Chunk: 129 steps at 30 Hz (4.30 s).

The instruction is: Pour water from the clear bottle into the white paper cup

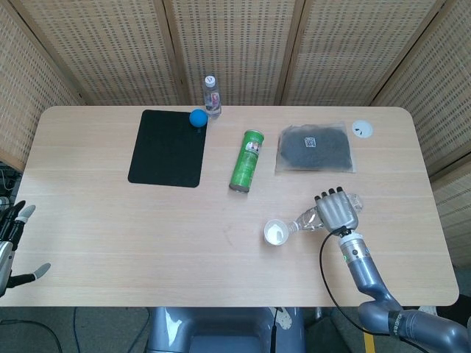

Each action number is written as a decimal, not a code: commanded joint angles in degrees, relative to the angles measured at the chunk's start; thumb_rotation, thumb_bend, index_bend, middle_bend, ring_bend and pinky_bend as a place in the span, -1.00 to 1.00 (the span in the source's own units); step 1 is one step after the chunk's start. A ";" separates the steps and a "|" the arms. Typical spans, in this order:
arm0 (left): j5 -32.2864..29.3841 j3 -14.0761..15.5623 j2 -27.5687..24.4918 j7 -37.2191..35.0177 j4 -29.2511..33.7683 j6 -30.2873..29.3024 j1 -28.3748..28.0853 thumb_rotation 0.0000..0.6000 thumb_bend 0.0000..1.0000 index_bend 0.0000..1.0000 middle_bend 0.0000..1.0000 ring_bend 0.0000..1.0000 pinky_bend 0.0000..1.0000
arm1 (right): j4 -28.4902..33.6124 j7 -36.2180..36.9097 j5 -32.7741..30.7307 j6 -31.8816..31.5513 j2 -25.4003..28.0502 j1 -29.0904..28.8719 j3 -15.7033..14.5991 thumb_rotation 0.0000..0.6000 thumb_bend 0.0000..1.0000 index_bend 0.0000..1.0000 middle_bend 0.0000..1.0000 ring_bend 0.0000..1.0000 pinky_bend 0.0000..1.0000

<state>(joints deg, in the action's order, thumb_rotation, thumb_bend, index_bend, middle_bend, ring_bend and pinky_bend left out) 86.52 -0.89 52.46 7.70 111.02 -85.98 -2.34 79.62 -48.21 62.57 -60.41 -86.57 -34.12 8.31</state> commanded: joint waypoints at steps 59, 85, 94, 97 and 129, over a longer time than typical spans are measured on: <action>-0.13 0.27 0.19 0.69 0.16 0.32 -0.20 1.00 -0.81 -1.00 -1.00 -1.00 -1.00 | -5.79 69.11 6.56 6.40 -1.41 2.34 7.17 1.00 -0.09 0.13 0.20 -0.14 -0.11; -1.32 0.07 0.91 2.53 0.32 0.66 -0.41 1.00 -0.81 -1.00 -1.00 -1.00 -1.00 | -33.29 96.28 14.57 3.21 -15.25 2.07 5.05 1.00 -0.09 0.13 0.19 -0.14 -0.52; -1.64 0.06 1.44 3.71 0.41 0.94 -0.59 1.00 -0.81 -1.00 -1.00 -1.00 -1.00 | -37.33 99.42 15.29 4.13 -16.33 1.74 4.32 1.00 -0.09 0.13 0.18 -0.16 -0.56; -1.83 0.02 1.61 4.01 0.42 0.95 -0.61 1.00 -0.81 -1.00 -1.00 -1.00 -1.00 | -38.25 100.22 15.47 4.40 -16.59 1.59 4.15 1.00 -0.09 0.13 0.12 -0.18 -0.58; -0.77 0.32 1.32 3.25 0.36 0.05 -0.16 1.00 -0.81 -1.00 -1.00 -1.00 -1.00 | -33.67 103.81 18.61 4.31 -11.17 2.83 0.72 1.00 -1.00 -0.98 -1.00 -1.00 -1.00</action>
<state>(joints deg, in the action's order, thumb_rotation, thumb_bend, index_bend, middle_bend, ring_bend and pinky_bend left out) 85.73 -0.59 53.81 10.98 111.37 -85.93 -2.51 45.08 55.83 80.86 -56.64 -98.59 -31.46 9.56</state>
